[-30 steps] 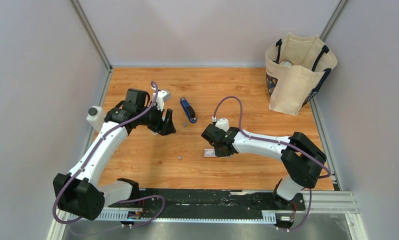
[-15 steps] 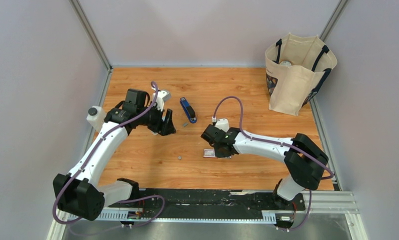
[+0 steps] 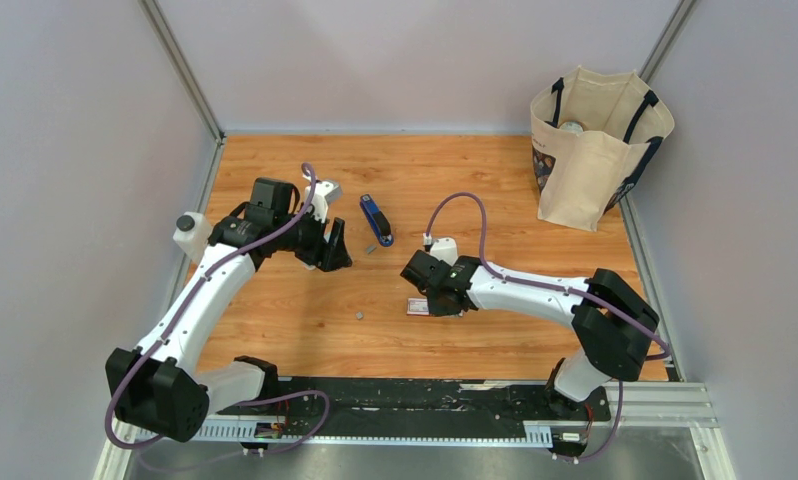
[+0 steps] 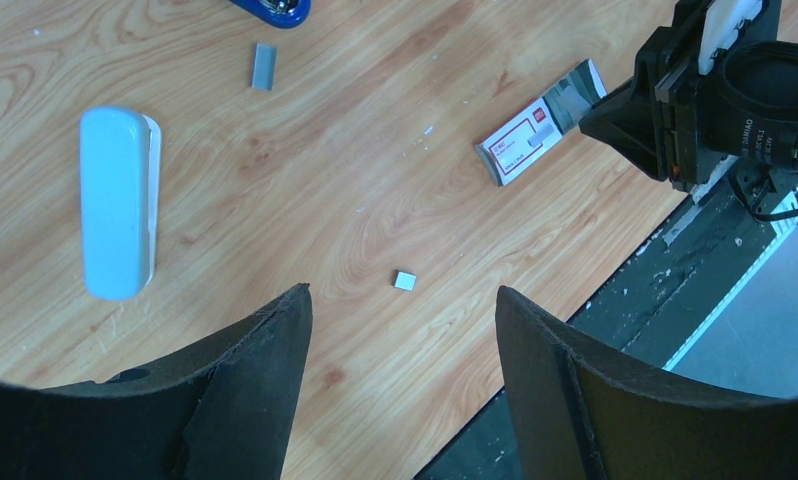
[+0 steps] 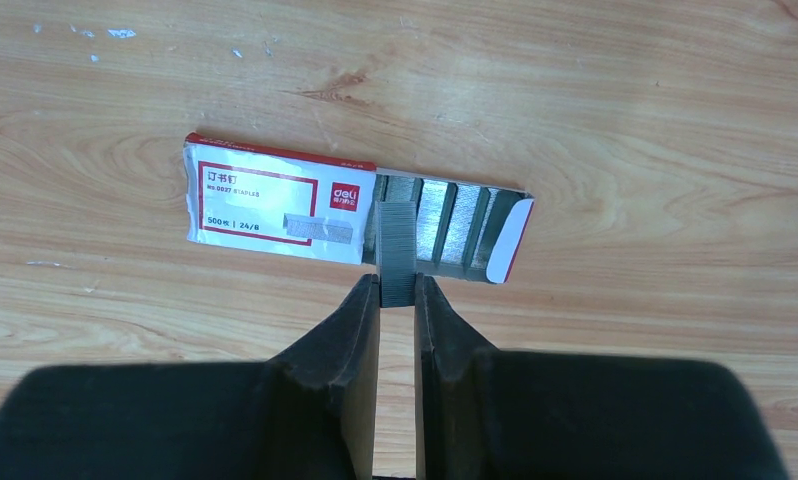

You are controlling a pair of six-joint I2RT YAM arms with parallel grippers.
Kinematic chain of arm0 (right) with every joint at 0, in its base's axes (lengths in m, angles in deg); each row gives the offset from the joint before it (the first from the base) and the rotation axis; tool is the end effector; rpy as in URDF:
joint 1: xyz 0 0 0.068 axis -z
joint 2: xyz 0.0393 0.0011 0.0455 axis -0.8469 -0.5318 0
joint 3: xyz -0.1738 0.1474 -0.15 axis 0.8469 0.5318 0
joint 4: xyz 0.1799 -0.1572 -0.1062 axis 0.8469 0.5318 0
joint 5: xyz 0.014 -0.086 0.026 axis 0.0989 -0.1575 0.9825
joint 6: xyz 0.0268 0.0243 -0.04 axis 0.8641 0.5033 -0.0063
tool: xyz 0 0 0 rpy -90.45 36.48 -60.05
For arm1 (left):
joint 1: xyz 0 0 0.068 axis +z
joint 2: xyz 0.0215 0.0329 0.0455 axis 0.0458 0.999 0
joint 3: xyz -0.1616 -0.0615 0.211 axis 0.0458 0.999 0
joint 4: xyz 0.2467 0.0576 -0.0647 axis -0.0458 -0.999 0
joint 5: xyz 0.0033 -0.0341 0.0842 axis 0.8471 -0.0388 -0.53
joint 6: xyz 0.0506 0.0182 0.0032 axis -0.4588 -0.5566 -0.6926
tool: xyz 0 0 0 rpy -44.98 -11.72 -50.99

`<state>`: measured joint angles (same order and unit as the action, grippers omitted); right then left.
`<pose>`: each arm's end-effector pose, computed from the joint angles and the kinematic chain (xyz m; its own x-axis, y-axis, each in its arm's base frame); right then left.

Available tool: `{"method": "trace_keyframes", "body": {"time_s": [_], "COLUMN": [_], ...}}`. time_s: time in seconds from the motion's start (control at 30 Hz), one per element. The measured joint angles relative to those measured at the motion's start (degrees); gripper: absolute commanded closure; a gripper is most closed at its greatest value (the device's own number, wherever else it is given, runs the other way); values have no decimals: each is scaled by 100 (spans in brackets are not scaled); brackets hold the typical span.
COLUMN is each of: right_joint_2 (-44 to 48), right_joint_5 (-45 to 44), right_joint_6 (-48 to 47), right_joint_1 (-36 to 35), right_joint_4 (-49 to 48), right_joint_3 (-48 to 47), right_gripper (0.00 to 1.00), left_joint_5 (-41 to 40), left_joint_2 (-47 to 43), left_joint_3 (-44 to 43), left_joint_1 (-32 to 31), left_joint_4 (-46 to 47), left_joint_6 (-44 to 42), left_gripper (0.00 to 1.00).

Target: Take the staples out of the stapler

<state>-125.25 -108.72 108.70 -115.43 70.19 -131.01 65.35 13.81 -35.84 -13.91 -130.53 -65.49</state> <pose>0.1655 0.2368 0.1910 -0.8892 -0.1770 -0.4218 -0.1656 0.9841 -0.0638 0.2185 -0.0836 0.3069 -0.7216 0.2433 -0.6481 0.5756 0.7310 -0.3664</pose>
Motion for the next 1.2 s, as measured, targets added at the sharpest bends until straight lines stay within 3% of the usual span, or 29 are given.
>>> {"method": "trace_keyframes", "body": {"time_s": [1.2], "right_joint_2": [-275], "right_joint_5": [-94], "right_joint_6": [114], "right_joint_1": [-94], "right_joint_4": [179], "right_joint_3": [13], "right_gripper": [93], "left_joint_5": [0], "left_joint_2": [-50], "left_joint_3": [2], "left_joint_1": [0], "left_joint_4": [-2], "left_joint_6": [-2], "left_gripper": [25]}}
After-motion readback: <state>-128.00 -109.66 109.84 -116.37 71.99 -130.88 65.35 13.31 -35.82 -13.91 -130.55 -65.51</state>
